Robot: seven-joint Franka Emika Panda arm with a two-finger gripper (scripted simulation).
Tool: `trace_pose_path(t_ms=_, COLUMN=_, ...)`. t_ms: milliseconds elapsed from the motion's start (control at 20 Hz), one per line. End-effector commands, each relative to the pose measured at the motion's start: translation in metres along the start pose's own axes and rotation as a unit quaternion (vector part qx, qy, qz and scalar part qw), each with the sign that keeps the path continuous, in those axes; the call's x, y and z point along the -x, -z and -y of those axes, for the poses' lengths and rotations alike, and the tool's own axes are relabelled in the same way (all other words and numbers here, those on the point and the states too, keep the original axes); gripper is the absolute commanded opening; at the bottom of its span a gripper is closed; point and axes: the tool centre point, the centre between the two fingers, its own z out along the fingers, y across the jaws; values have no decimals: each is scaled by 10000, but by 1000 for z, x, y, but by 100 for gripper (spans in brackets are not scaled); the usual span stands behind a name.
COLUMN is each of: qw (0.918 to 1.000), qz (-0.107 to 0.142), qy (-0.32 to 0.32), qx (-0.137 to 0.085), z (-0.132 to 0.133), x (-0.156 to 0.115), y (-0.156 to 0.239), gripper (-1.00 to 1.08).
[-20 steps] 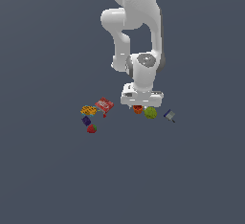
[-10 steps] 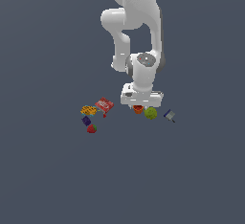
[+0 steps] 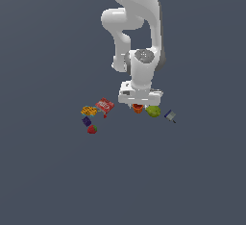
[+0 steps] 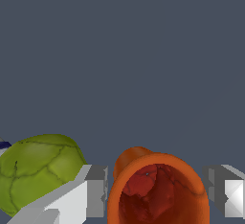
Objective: Pick up a designated object from a clutter of objects.
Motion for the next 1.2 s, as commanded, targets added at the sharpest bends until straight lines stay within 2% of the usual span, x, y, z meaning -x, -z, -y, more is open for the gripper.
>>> trace_pose_path(t_ms=0, qw=10000, qz=4, qy=0, qx=-2, z=-7, x=-4, y=12, gripper=-100)
trace_pose_path(t_ms=300, qw=10000, qz=41, qy=8, qx=-4, z=-31, x=-18, y=50, gripper=-100)
trace_pose_path(t_ms=1150, qw=9999, qz=169, qy=24, qx=24, z=-118, x=-74, y=189, gripper=-100)
